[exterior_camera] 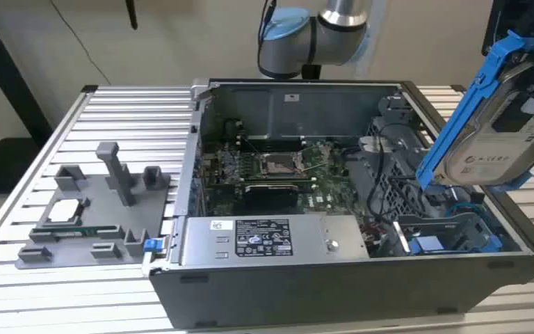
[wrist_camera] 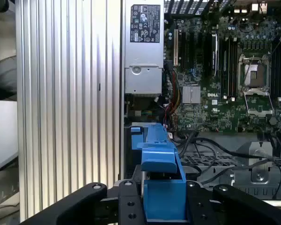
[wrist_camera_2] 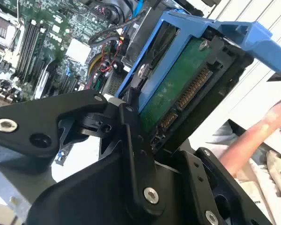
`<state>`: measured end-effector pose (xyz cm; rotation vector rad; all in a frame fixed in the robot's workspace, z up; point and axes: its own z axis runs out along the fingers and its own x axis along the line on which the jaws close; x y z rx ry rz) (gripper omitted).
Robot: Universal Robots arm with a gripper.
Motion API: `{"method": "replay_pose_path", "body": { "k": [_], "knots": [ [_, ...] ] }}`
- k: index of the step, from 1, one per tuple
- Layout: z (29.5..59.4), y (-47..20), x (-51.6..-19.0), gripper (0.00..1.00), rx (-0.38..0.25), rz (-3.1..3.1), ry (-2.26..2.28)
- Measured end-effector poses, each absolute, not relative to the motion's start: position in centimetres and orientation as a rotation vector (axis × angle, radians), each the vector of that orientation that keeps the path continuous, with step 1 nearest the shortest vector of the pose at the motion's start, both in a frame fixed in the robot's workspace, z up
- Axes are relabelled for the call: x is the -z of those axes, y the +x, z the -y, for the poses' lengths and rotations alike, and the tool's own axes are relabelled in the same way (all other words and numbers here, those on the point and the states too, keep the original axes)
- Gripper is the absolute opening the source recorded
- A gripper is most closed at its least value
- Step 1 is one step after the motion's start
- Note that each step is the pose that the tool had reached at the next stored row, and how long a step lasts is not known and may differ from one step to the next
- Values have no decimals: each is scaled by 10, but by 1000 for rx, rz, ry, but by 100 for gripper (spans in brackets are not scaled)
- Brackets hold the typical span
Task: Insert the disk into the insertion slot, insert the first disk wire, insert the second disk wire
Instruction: 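Insert the disk into the insertion slot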
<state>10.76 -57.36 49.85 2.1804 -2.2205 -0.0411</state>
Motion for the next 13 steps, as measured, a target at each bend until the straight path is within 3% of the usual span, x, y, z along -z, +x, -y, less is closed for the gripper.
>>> {"method": "replay_pose_path", "body": {
  "k": [13],
  "knots": [
    [574, 108, -498, 0, 42, 2221, 2181]
  ]
}}
